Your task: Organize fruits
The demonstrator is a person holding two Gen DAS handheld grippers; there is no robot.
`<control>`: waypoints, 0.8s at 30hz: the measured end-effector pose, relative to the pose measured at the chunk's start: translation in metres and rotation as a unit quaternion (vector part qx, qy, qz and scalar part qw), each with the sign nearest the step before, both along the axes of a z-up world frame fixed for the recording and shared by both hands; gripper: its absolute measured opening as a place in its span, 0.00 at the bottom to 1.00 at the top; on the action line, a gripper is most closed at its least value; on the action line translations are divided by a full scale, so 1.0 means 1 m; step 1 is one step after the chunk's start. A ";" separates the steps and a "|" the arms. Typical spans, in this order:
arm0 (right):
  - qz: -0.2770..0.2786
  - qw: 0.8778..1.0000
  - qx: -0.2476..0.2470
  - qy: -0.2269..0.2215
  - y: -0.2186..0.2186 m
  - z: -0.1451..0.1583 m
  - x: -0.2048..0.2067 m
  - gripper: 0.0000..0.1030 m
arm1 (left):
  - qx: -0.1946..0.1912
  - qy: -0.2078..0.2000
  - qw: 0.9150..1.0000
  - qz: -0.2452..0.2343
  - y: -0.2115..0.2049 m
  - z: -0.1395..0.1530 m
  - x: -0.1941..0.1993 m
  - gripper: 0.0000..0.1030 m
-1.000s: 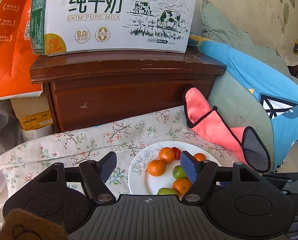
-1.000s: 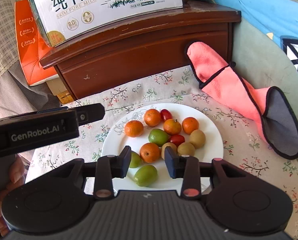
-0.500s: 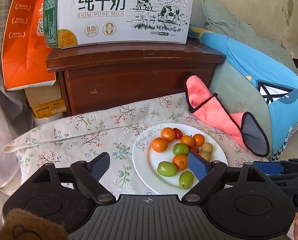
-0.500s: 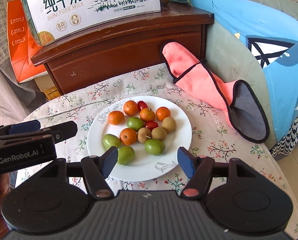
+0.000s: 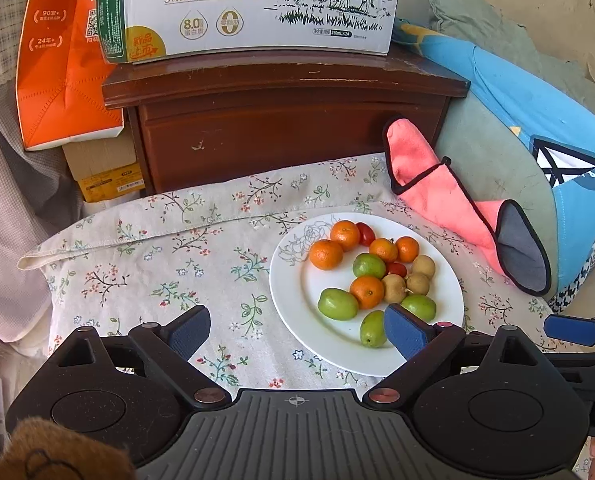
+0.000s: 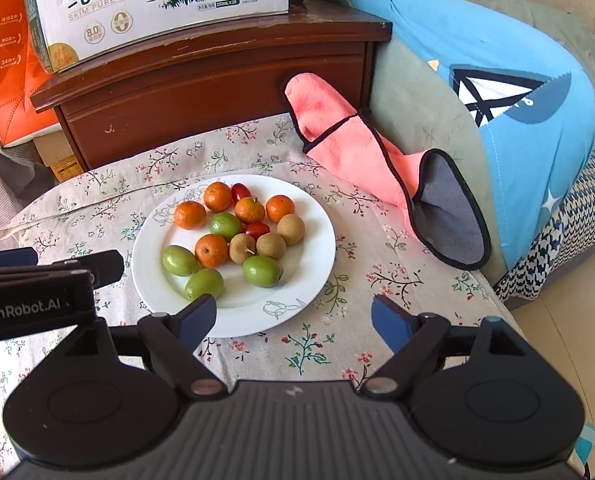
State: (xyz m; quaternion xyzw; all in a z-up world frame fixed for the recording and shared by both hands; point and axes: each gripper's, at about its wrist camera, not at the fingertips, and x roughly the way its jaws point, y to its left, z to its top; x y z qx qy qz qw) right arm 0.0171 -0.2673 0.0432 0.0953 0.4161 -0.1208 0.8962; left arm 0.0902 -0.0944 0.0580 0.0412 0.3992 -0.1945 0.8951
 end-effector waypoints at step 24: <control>-0.044 0.999 0.010 0.016 -0.013 0.001 0.005 0.88 | 0.041 -0.002 0.999 0.004 -0.012 0.006 -0.003 0.92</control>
